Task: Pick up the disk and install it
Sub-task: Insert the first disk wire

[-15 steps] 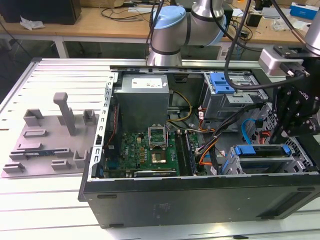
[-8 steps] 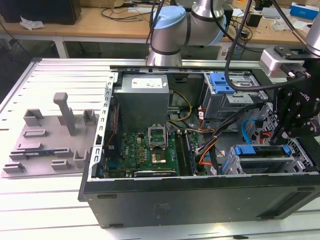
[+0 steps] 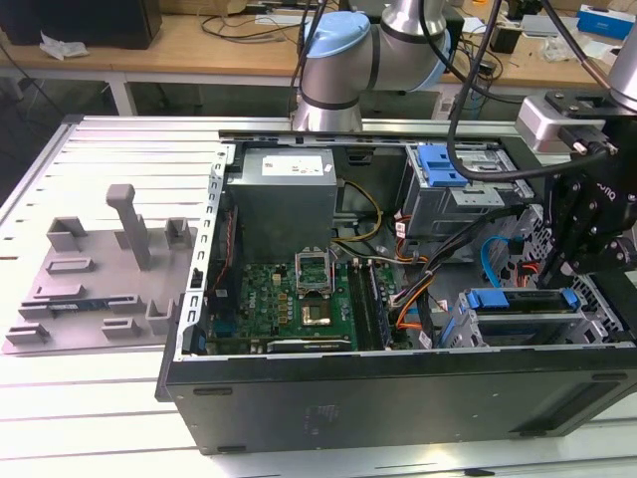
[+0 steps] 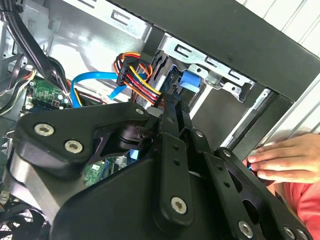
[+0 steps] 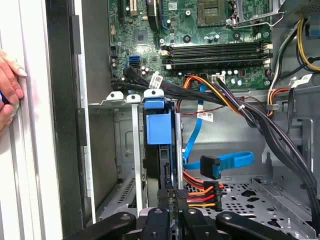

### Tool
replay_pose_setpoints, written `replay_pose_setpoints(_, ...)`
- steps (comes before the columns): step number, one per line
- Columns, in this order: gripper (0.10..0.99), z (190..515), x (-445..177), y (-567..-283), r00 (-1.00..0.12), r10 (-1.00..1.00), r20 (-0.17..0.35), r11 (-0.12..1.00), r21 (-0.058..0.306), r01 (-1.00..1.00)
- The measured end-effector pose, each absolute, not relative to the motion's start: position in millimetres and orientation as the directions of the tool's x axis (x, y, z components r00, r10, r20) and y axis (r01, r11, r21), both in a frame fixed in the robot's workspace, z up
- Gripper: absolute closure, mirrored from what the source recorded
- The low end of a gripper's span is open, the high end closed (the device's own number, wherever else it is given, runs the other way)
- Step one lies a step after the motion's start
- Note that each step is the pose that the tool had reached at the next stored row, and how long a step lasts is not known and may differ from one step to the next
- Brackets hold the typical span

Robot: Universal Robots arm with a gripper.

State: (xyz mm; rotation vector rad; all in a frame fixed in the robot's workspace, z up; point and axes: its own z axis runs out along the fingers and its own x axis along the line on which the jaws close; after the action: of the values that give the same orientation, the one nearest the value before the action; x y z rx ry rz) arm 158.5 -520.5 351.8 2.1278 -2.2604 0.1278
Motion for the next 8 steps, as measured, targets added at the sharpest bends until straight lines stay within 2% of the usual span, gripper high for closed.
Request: replay_pose_setpoints(8, 0.922, 350.0, 158.5, -520.7, -0.062, -0.995, 0.082, 0.059, -0.036, -0.998)
